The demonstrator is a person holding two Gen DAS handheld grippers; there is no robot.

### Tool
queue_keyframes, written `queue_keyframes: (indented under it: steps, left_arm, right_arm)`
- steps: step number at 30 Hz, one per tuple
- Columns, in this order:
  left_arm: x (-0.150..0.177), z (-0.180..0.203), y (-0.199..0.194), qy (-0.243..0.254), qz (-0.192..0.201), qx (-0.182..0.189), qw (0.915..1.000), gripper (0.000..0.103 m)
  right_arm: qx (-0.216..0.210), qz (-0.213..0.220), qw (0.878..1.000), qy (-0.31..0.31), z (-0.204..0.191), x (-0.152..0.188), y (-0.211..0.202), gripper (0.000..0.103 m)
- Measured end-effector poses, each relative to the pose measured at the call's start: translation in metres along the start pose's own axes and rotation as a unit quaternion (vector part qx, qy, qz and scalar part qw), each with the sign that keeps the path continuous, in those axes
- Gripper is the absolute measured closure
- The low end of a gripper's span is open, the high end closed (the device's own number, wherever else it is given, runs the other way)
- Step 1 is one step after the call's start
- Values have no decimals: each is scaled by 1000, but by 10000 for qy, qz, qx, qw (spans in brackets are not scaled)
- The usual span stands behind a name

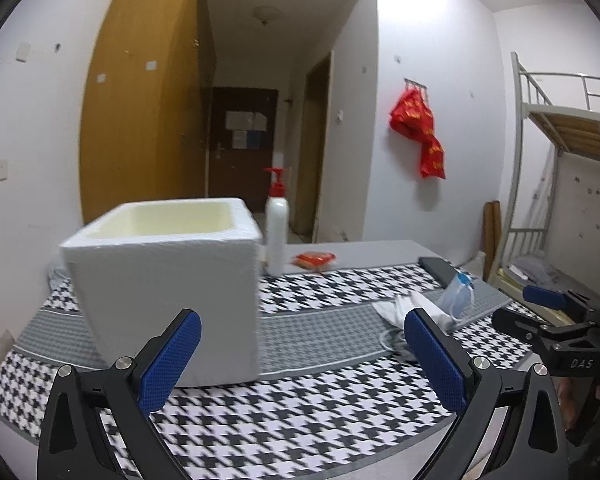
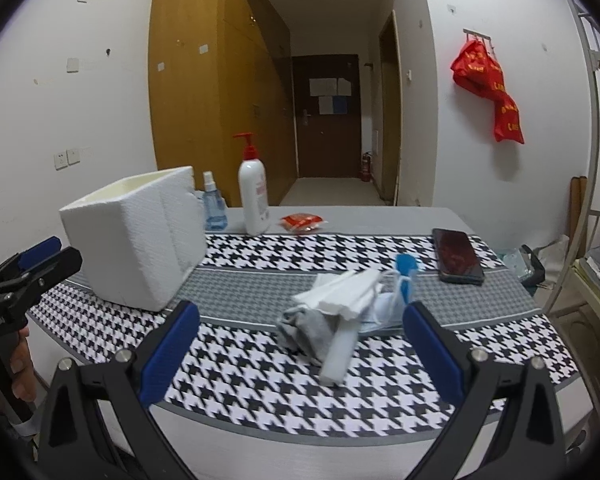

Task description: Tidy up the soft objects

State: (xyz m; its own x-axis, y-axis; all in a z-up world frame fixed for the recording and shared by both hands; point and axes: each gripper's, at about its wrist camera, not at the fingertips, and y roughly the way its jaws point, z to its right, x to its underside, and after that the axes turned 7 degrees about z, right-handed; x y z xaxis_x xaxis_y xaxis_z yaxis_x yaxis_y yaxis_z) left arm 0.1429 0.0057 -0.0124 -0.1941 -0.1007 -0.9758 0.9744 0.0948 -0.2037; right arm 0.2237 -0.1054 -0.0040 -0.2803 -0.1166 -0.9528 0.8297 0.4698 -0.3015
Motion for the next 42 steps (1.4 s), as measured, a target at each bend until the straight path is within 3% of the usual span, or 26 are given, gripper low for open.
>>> queue_keyframes:
  steps: [10, 24, 33, 42]
  left_arm:
    - [-1, 28, 36, 90, -324, 215, 9992, 1]
    - [-9, 58, 77, 279, -530, 409, 9974, 1]
    - [-9, 86, 108, 442, -916, 914, 9906, 1]
    - [-3, 105, 143, 366, -1456, 1290, 9802, 12]
  right_arm:
    - [178, -158, 9996, 128, 36, 10, 8, 0]
    - [120, -517, 9985, 151, 69, 16, 39, 0]
    - [137, -597, 9978, 263, 87, 21, 45, 0]
    - [104, -637, 9971, 409, 97, 26, 48, 0]
